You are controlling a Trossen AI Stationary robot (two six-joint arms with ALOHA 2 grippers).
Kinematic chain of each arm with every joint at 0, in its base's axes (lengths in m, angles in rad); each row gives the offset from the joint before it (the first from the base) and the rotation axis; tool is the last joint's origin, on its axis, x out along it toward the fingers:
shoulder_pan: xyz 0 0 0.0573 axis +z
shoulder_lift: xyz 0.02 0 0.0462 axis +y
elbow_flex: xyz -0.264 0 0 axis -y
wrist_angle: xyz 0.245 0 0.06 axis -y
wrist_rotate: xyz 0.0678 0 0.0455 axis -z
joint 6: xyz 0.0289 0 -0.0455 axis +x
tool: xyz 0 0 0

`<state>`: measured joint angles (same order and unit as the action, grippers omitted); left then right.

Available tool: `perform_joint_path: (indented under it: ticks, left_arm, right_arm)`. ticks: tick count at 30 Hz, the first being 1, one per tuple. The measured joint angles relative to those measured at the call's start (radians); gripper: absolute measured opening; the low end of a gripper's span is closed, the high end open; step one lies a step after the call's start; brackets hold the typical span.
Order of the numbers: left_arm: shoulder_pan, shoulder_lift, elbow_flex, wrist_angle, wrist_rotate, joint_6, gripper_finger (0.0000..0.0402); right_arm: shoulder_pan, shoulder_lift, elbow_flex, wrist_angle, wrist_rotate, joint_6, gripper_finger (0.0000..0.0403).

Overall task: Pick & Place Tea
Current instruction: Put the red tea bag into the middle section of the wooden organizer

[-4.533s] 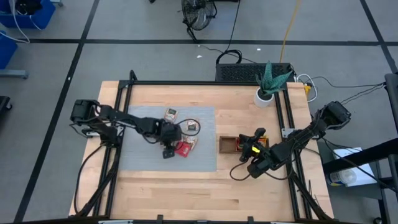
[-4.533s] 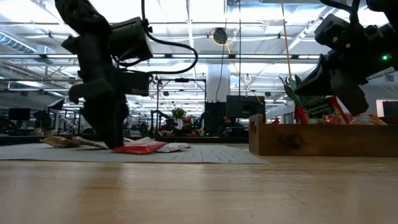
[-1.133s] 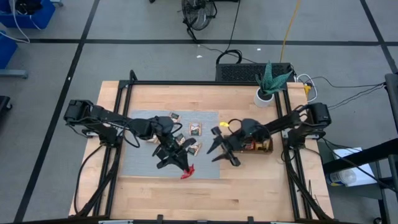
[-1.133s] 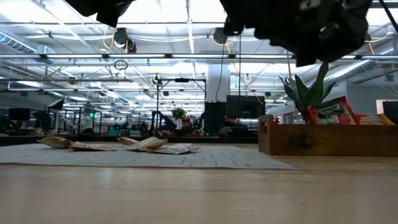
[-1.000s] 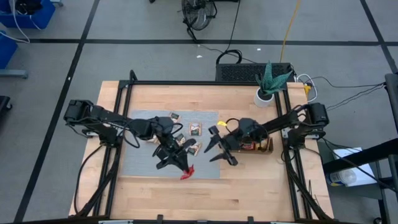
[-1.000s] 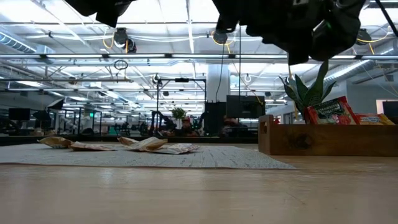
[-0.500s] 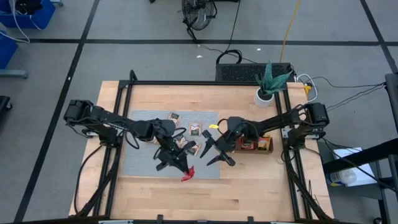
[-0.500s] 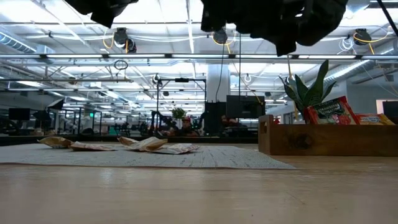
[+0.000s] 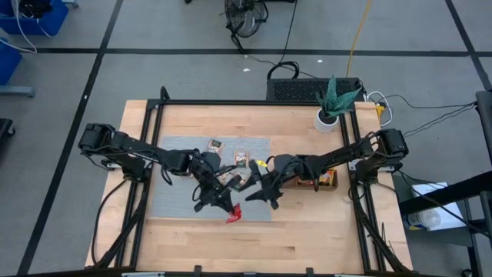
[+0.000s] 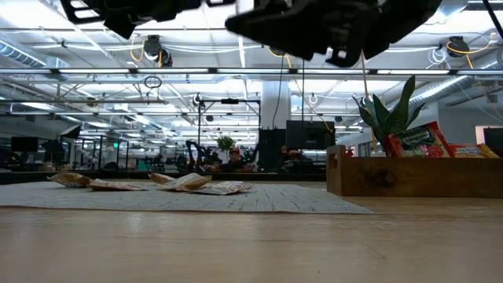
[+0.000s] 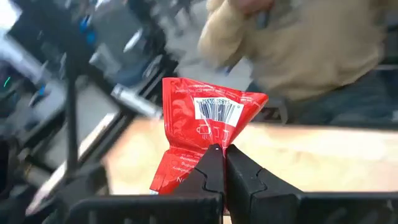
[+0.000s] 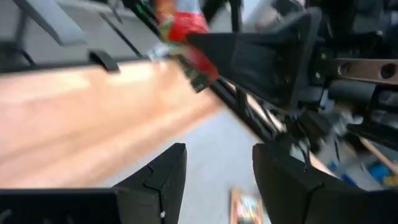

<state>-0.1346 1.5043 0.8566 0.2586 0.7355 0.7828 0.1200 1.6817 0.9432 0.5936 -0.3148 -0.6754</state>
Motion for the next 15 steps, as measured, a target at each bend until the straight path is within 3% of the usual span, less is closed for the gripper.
perform_joint_path:
  ticks: [4,8,11,15]
  left_arm:
    - [-0.013,-0.011,0.0,-0.111,-0.216,-0.041,0.0001]
    - [-0.026,-0.016,0.0,-0.2,-0.552,-0.158,0.0002]
    - [-0.031,-0.015,0.0,-0.263,-0.792,-0.183,0.0004]
    - [-0.032,-0.012,0.001,-0.312,-1.025,-0.202,0.0005]
  right_arm:
    - [-0.001,-0.007,0.0,-0.068,0.113,0.02,0.0169]
    - [-0.006,-0.038,-0.001,-0.187,0.244,0.051,0.0169]
    - [-0.022,-0.06,-0.001,-0.25,0.265,0.111,0.0169]
    - [-0.06,-0.071,-0.002,-0.299,0.259,0.191,0.0169]
